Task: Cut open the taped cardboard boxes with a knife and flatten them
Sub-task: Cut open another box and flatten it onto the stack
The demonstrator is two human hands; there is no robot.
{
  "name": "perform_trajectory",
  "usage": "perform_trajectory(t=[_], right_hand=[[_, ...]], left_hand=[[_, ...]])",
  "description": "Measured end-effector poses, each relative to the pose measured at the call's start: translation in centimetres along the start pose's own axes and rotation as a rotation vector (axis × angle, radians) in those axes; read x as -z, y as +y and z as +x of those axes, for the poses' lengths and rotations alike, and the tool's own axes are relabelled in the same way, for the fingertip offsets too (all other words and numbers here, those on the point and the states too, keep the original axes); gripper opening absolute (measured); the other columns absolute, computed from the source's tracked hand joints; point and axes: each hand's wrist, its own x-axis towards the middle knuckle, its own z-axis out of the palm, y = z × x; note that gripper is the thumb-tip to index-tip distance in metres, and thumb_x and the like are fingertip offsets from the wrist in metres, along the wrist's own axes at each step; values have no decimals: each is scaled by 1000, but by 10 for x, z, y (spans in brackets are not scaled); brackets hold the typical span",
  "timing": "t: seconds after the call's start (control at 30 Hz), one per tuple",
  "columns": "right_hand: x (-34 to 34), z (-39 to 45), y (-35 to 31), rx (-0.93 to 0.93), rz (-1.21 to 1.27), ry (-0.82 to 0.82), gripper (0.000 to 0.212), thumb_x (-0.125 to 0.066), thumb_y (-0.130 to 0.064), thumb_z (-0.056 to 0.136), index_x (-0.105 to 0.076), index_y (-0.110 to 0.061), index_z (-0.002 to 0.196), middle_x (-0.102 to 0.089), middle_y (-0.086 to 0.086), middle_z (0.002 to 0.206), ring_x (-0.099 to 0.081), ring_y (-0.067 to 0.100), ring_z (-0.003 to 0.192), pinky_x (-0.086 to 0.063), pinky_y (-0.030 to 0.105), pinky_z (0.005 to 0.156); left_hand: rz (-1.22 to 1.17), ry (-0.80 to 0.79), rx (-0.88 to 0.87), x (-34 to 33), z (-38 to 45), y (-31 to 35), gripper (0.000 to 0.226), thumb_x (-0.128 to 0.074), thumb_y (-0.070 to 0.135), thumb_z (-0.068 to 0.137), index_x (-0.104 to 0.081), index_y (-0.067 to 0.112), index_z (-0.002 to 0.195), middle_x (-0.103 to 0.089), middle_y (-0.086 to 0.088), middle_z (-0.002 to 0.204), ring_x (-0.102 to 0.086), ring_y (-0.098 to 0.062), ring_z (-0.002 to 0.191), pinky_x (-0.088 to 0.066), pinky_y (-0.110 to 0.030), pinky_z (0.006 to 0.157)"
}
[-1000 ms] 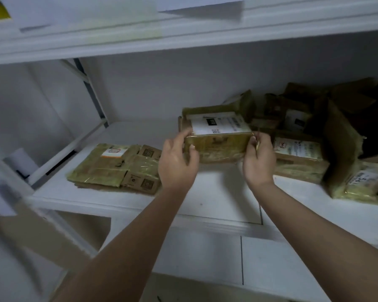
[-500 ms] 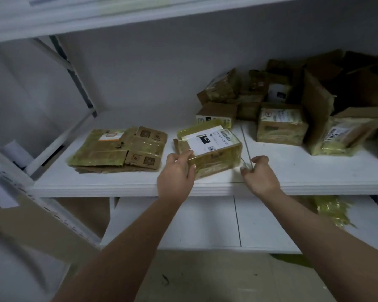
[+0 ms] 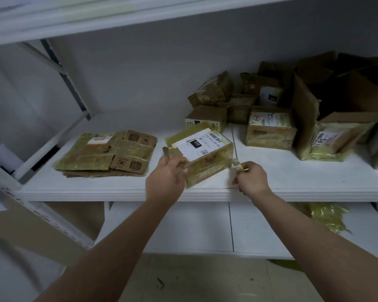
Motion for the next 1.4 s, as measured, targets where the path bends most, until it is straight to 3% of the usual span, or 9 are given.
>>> perform_trajectory(t=[0.1, 0.23, 0.33, 0.4, 0.47, 0.8, 0.97, 1.2, 1.4], right_hand=[[12, 17, 2, -17, 55, -9, 14, -49, -11, 93, -60, -4, 89, -69, 14, 75, -51, 17, 48, -35, 22, 44], [26, 34, 2, -18, 94, -65, 19, -46, -13, 93, -56, -9, 77, -66, 8, 65, -46, 15, 45, -35, 23, 45], [29, 40, 2, -44, 155, -126, 22, -43, -8, 92, -53, -11, 73, -63, 5, 58, -43, 14, 39, -31, 20, 39], [29, 43, 4, -62, 203, -149, 22, -41, -2, 89, -53, -10, 72, -63, 7, 57, -41, 13, 37, -30, 19, 38], [27, 47, 5, -78, 266, -165, 22, -39, 2, 87, -54, -9, 75, -63, 10, 58, -40, 13, 33, -29, 17, 35], [13, 87, -3, -48, 176, -139, 23, -42, 1, 80, -65, 4, 83, -65, 23, 75, -52, 25, 48, -43, 26, 44], [11, 92, 1, -18, 86, -165, 20, -45, -3, 80, -62, 2, 88, -65, 25, 90, -62, 36, 79, -48, 36, 64], [30, 44, -2, -128, 201, -351, 20, -43, 2, 86, -61, 0, 78, -63, 22, 70, -43, 17, 36, -28, 15, 34], [46, 7, 4, -158, 268, -551, 18, -43, -1, 89, -51, -8, 74, -53, 13, 49, -33, 14, 28, -22, 12, 37]], left_hand=[[114, 88, -114, -3, 5, 29, 27, -48, 52, 85, -64, 30, 84, -59, 11, 71, -55, -12, 61, -37, -20, 46], [229, 154, -85, -11, 34, 62, 34, -55, 56, 80, -68, 27, 68, -55, 4, 71, -54, -18, 58, -24, -17, 47], [301, -99, -129, -21, 50, 65, 44, -45, 62, 83, -69, 31, 105, -60, -4, 103, -54, -27, 98, -45, -35, 74], [300, -335, -107, -28, 51, 64, 52, -32, 62, 93, -47, 40, 138, -43, -3, 146, -32, -32, 136, -27, -52, 108], [239, -452, -23, -32, 50, 63, 48, -26, 54, 100, -27, 45, 147, -17, 7, 160, -5, -25, 149, -5, -58, 115], [-24, -609, 251, -31, 53, 99, 48, -32, 36, 105, -19, 40, 151, -3, 8, 162, 12, -22, 148, 2, -52, 119], [22, -657, 224, -27, 55, 99, 49, -31, 37, 104, -18, 38, 151, -1, 4, 162, 12, -26, 148, -1, -46, 120], [133, -675, 198, -32, 55, 98, 48, -23, 41, 105, -11, 40, 151, 3, 4, 162, 11, -31, 148, -4, -52, 119], [164, -656, 214, -33, 52, 102, 48, -22, 42, 105, -11, 40, 151, 4, 5, 162, 11, -30, 148, -3, -56, 118]])
